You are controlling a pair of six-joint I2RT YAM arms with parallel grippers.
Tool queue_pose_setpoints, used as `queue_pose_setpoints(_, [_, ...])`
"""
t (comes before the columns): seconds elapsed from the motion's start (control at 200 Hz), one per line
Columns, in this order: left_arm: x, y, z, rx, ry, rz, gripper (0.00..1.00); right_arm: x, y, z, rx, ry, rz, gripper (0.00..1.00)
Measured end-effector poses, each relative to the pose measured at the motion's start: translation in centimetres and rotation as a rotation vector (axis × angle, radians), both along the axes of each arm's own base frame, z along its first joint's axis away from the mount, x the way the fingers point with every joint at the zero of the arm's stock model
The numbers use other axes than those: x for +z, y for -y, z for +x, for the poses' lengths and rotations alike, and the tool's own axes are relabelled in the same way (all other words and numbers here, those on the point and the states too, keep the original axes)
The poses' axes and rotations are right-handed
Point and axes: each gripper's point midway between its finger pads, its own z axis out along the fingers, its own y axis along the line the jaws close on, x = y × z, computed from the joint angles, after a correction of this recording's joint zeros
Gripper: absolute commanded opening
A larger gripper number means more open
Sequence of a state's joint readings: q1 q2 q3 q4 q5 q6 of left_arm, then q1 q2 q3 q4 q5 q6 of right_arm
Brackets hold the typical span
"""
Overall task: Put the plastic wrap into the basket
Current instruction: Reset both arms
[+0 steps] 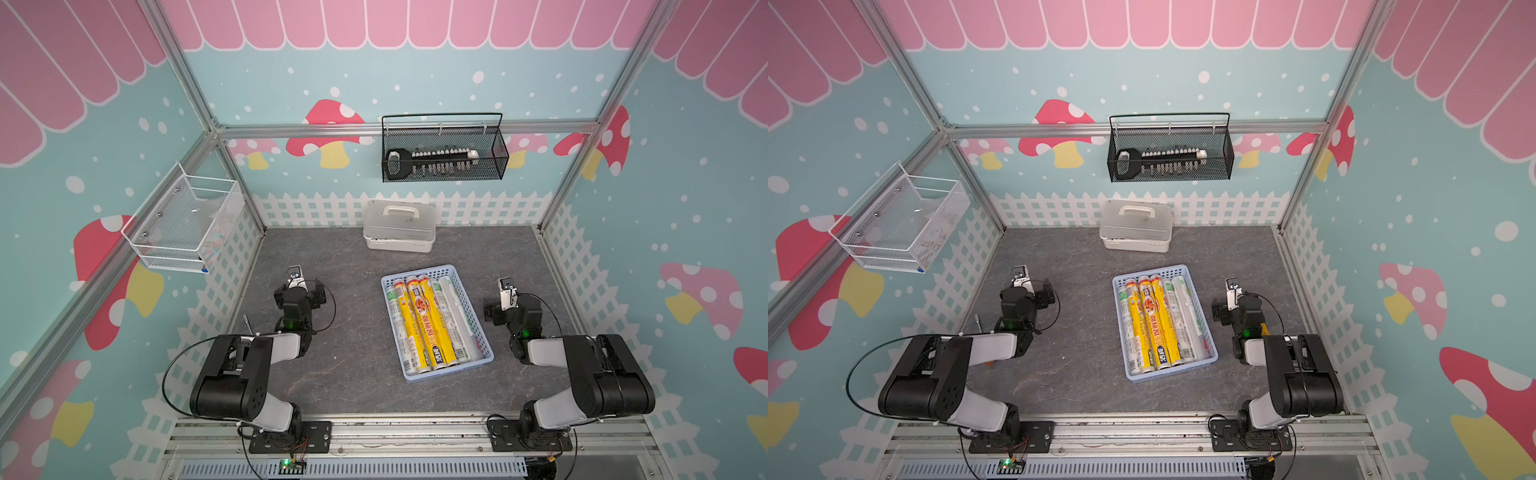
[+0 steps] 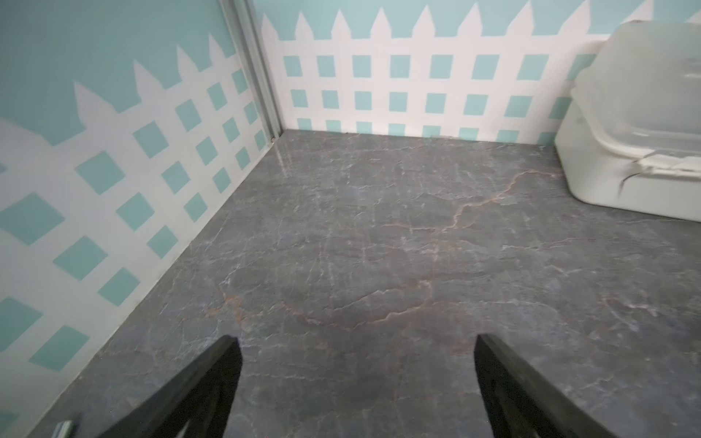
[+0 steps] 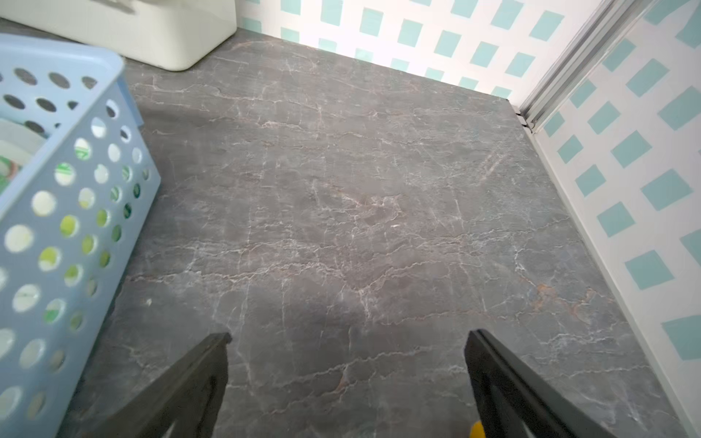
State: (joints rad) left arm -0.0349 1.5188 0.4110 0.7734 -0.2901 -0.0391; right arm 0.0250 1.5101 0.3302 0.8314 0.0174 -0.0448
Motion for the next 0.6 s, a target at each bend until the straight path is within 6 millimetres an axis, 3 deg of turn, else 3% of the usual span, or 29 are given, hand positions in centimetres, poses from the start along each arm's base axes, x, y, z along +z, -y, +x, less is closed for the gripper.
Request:
queue_pose_setpoints(0.085, [-0.6,0.2,-0.2,-0.009,-0.005,-0.017,0.99,0.8,0.1,0.7,-0.020,0.023,-0.015,1.00])
queue_pose_setpoints(0.215, [0.0,0.5,0.1,-0.018,0.027,-0.029,0.99,1.8,0.5,1.3,-0.045,0.058,-0.024,1.00])
queue_pose_setpoints(0.595, [0.5,1.0,0.3,-0.043,0.047,-0.040,0.99,2.0,0.7,1.4,-0.062,0.066,-0.032,1.00])
